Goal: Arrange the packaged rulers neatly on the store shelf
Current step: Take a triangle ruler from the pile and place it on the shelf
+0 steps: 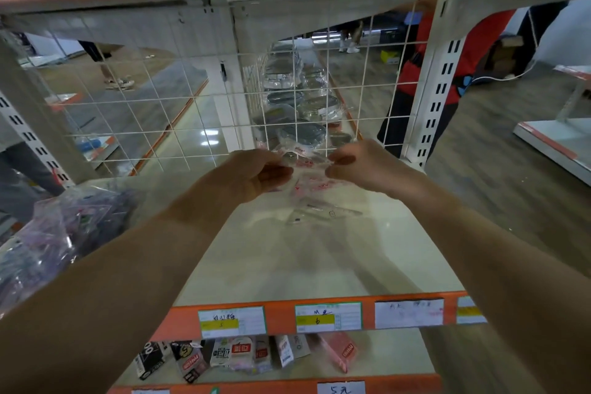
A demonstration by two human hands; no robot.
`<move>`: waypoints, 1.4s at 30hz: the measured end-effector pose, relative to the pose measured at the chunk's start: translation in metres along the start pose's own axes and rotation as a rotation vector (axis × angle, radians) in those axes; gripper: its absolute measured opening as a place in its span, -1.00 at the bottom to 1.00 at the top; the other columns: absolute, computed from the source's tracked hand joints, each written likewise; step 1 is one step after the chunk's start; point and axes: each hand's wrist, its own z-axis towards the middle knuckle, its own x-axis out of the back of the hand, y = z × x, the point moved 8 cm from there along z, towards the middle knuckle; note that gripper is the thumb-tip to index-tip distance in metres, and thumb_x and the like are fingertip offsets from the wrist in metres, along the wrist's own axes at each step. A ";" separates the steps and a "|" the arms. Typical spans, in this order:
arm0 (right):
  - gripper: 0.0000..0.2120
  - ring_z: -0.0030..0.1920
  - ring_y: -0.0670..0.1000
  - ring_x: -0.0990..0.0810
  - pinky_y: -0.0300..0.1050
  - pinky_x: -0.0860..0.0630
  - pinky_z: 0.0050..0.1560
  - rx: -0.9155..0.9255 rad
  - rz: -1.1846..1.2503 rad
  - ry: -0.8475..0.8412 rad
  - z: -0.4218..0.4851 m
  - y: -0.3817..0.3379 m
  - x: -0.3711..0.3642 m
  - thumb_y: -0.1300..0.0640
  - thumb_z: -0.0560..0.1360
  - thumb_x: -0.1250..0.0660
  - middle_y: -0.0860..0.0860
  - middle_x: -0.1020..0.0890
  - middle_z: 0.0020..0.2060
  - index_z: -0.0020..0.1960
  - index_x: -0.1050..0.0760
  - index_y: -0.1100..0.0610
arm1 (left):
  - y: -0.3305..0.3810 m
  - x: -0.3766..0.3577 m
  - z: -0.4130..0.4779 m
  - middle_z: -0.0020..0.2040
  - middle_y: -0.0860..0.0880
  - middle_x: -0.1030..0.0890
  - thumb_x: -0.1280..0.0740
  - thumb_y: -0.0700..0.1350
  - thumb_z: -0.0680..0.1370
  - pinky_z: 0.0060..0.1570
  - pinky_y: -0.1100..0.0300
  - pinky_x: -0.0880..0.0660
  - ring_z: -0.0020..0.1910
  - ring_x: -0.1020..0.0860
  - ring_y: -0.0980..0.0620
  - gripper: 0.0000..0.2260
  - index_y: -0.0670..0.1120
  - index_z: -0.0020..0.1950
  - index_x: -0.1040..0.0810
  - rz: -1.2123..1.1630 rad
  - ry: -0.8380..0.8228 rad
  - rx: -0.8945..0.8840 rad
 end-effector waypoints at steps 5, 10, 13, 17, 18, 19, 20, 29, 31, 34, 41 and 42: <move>-0.70 0.06 0.06 -0.57 -0.01 -0.51 0.10 0.057 -0.271 0.025 0.016 -0.001 0.005 0.08 0.48 -0.37 0.04 -0.60 0.05 0.19 -0.56 0.13 | 0.000 -0.009 0.011 -0.38 -0.16 -0.63 -0.32 -0.34 0.51 -0.40 0.15 -0.61 -0.43 -0.63 -0.01 -0.96 -0.26 -0.14 -0.51 0.026 0.011 0.004; -0.66 0.20 0.07 -0.52 -0.04 -0.48 0.20 -0.030 -0.481 -0.079 0.041 0.028 -0.003 0.11 0.52 -0.33 0.05 -0.55 0.24 0.29 -0.50 0.06 | 0.013 0.014 0.027 -0.28 -0.10 -0.56 -0.35 -0.30 0.49 -0.30 0.21 -0.53 -0.36 -0.54 0.06 -0.95 -0.18 -0.09 -0.56 0.533 0.225 -0.161; -0.73 0.21 0.09 -0.51 0.01 -0.47 0.22 -0.067 -0.551 -0.159 0.054 0.046 -0.016 0.06 0.51 -0.32 0.05 -0.53 0.18 0.20 -0.53 0.05 | 0.020 0.023 0.036 -0.39 -0.05 -0.46 -0.31 -0.36 0.47 -0.50 0.41 -0.36 -0.53 -0.44 0.22 -0.84 -0.14 -0.26 -0.53 0.767 0.255 -0.292; -0.93 0.05 0.09 -0.54 -0.04 -0.51 0.09 -0.051 -0.621 -0.255 0.062 0.047 -0.028 0.10 0.52 -0.28 0.08 -0.51 -0.09 -0.12 -0.46 0.09 | 0.012 0.025 0.050 -0.02 -0.11 -0.58 -0.31 -0.26 0.49 -0.04 0.18 -0.53 -0.04 -0.57 -0.03 -0.85 -0.14 0.01 -0.62 1.141 0.239 -0.301; -0.91 0.07 0.09 -0.54 -0.06 -0.50 0.09 -0.070 -0.629 -0.280 0.064 0.049 -0.030 0.10 0.52 -0.29 0.08 -0.53 -0.05 -0.07 -0.50 0.12 | 0.011 0.028 0.053 0.10 -0.13 -0.58 -0.34 -0.24 0.47 0.11 0.10 -0.51 0.07 -0.55 -0.09 -0.77 -0.16 0.11 -0.61 1.174 0.264 -0.303; -0.83 0.12 0.09 -0.53 -0.07 -0.49 0.12 -0.088 -0.637 -0.296 0.066 0.052 -0.032 0.09 0.52 -0.30 0.08 -0.54 0.04 0.05 -0.53 0.15 | 0.009 0.030 0.055 0.17 -0.14 -0.56 -0.37 -0.21 0.45 0.18 0.07 -0.48 0.13 -0.53 -0.12 -0.71 -0.16 0.17 -0.60 1.196 0.277 -0.301; -0.73 0.17 0.09 -0.51 -0.08 -0.46 0.16 -0.107 -0.649 -0.304 0.067 0.053 -0.033 0.09 0.51 -0.32 0.08 -0.54 0.13 0.18 -0.52 0.14 | 0.008 0.031 0.057 0.20 -0.14 -0.54 -0.42 -0.14 0.44 0.21 0.07 -0.45 0.16 -0.51 -0.13 -0.67 -0.13 0.20 -0.59 1.245 0.282 -0.316; -0.72 0.12 0.05 -0.52 -0.12 -0.45 0.02 0.058 -0.686 -0.415 0.078 0.024 -0.073 0.13 0.48 -0.32 0.02 -0.56 0.08 0.20 -0.50 0.04 | -0.002 0.001 0.066 0.34 -0.02 -0.41 -0.27 -0.10 0.56 0.27 0.08 -0.36 0.31 -0.40 -0.07 -0.62 0.09 0.38 -0.40 1.793 0.066 -0.349; -0.74 0.10 0.05 -0.52 -0.13 -0.45 0.00 0.047 -0.724 -0.412 0.080 0.023 -0.076 0.14 0.51 -0.29 0.02 -0.56 0.08 0.20 -0.50 0.05 | -0.001 0.001 0.068 0.33 -0.01 -0.45 -0.26 -0.19 0.54 0.25 0.11 -0.37 0.30 -0.42 -0.05 -0.60 0.09 0.36 -0.42 1.832 0.090 -0.371; -0.78 0.05 0.04 -0.53 -0.15 -0.42 -0.07 0.051 -0.749 -0.393 0.083 0.023 -0.080 0.14 0.53 -0.25 0.02 -0.56 0.05 0.16 -0.50 0.05 | 0.002 0.005 0.068 0.26 0.00 -0.49 -0.24 -0.20 0.56 0.15 0.15 -0.38 0.25 -0.45 -0.04 -0.67 0.08 0.28 -0.47 1.840 0.121 -0.426; -0.83 -0.03 0.04 -0.50 -0.15 -0.36 -0.10 0.067 -0.695 -0.367 0.087 0.006 -0.093 0.16 0.54 -0.25 -0.01 -0.48 -0.11 0.12 -0.50 0.09 | 0.004 0.042 0.071 0.29 -0.02 -0.49 -0.20 -0.19 0.56 0.22 0.08 -0.41 0.26 -0.46 -0.08 -0.68 0.08 0.26 -0.50 1.814 0.119 -0.421; -0.83 -0.01 0.05 -0.50 -0.16 -0.35 -0.10 0.072 -0.667 -0.361 0.088 0.001 -0.097 0.15 0.54 -0.26 -0.02 -0.46 -0.13 0.12 -0.50 0.10 | 0.005 0.048 0.070 0.29 -0.02 -0.49 -0.20 -0.20 0.56 0.23 0.09 -0.41 0.27 -0.46 -0.08 -0.68 0.07 0.26 -0.50 1.814 0.120 -0.422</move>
